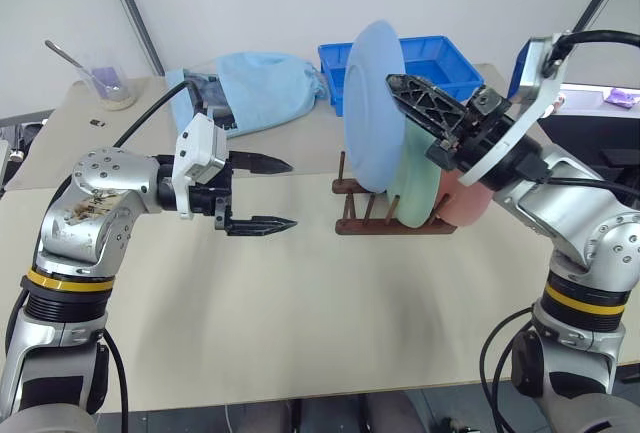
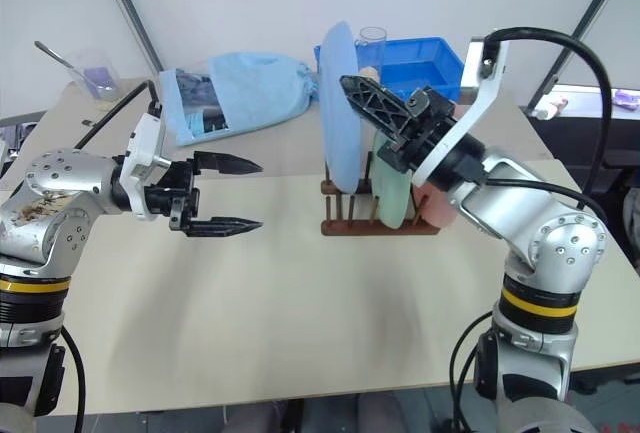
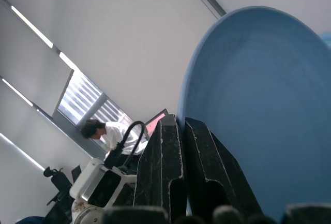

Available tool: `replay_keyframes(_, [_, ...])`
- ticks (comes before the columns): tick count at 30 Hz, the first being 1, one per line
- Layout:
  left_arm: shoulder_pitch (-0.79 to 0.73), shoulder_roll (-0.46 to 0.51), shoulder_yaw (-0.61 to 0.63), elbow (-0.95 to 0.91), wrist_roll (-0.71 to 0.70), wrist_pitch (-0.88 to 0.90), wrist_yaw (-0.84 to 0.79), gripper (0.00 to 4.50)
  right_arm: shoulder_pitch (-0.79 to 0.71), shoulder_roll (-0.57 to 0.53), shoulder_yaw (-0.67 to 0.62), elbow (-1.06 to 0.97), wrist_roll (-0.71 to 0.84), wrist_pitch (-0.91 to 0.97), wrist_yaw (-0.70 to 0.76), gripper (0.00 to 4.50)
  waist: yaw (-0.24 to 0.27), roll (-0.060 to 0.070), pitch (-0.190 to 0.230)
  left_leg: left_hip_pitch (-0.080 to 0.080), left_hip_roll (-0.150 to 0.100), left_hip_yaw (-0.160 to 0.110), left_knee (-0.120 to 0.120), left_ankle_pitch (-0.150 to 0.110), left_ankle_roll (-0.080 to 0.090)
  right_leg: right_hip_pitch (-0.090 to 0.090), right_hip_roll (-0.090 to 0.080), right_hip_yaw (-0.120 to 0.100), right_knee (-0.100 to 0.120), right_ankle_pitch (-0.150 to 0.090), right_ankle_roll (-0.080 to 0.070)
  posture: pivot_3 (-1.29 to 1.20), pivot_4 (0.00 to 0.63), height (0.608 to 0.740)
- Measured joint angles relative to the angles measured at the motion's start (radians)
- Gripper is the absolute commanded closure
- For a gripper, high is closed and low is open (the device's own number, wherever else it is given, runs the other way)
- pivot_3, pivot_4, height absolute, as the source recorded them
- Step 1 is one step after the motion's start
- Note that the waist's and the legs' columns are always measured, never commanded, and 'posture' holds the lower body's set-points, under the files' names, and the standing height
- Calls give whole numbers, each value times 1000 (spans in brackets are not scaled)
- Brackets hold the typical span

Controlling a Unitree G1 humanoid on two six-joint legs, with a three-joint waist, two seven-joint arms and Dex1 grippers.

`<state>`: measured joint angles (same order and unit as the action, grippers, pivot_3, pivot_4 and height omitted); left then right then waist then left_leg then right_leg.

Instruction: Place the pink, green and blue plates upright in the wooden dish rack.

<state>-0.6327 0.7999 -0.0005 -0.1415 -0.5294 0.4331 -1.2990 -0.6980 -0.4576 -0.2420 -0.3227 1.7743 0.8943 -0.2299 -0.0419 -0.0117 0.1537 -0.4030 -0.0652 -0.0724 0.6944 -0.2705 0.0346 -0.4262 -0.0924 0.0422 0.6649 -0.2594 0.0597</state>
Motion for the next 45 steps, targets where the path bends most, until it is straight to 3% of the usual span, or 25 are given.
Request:
replay_keyframes(17, [19, 20, 10, -1, 0, -9, 23, 0, 19, -22, 51, 112, -174, 4, 125, 4455, 2, 0, 0, 0, 0, 0, 0, 0, 0, 0, 0, 0, 0, 0, 0, 0, 150, 740])
replay_keyframes(24, [20, 19, 11, -1, -1, -13, 31, 0, 13, -55, 75, 128, -238, 31, 111, 2118, 2, 0, 0, -1, 0, 0, 0, 0, 0, -1, 0, 0, 0, 0, 0, 0, 150, 740])
replay_keyframes(30, [25, 19, 13, -2, -2, -14, 34, 0, -61, -153, 73, 108, -304, 41, 125, 45, 3, 0, 0, -1, 0, 0, 0, 0, 0, -1, 0, 0, 0, 0, 0, 0, 150, 740])
replay_keyframes(33, [34, 18, 21, -2, -1, -14, 44, 0, -128, -261, 67, 82, -334, 71, 183, 17, 5, 0, 0, -2, 0, 0, 0, -1, 1, -1, -1, 0, -1, 0, 0, 0, 150, 740])
replay_keyframes(38, [58, 18, 25, -5, 0, -16, 61, 0, -150, -517, 53, 64, -462, 102, 410, 17, 19, 0, 0, -2, 0, 1, 0, -3, 4, 0, -1, 0, -2, 0, 0, 0, 150, 740])
replay_keyframes(43, [78, 22, 34, -17, 0, -19, 63, 0, -4, -778, 53, 26, -664, 75, 732, 1394, 29, 0, 0, -2, 1, 3, 1, -3, 6, 0, -1, 0, -7, 0, 0, 0, 150, 740])
replay_keyframes(45, [80, 20, 33, -22, 0, -20, 62, 0, 81, -879, 53, -7, -758, 33, 882, 2164, 29, 2, 1, -2, 1, 4, 1, -3, 5, 0, -1, 0, -7, 0, 0, 0, 150, 740])
